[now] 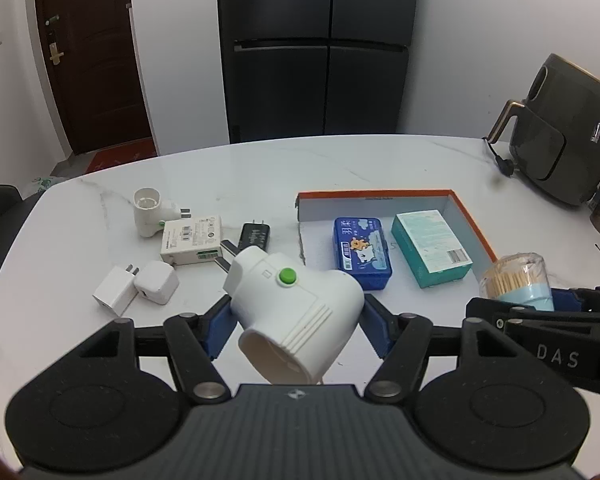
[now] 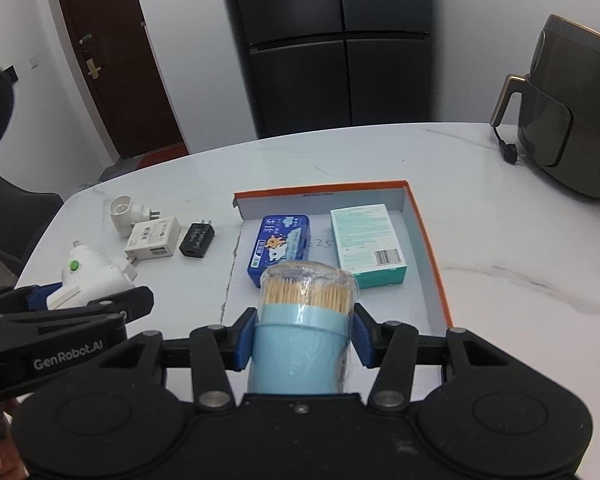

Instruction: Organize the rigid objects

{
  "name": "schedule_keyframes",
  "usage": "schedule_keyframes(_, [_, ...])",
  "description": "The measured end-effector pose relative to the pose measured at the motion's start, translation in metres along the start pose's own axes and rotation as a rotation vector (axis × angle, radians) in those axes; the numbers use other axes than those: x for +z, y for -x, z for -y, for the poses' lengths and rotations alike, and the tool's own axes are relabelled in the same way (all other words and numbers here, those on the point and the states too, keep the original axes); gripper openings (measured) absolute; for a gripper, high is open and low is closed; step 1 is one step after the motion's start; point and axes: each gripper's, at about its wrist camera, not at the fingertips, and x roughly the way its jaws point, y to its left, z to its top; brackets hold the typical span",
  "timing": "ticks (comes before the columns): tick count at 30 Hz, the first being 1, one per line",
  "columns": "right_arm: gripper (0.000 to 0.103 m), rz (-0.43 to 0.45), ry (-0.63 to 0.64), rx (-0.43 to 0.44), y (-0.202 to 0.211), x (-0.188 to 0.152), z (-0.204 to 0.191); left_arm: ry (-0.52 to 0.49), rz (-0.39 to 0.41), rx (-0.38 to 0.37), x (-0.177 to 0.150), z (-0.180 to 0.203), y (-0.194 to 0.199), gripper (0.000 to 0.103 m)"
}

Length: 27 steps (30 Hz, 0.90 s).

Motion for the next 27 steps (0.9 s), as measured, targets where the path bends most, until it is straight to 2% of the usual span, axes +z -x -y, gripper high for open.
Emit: schedule_keyframes(27, [0.06, -0.017, -0.031, -0.034, -0.002, -0.004, 0.036, -0.028, -0.03, -0.037, -0.008, 0.037, -0.015, 0.068])
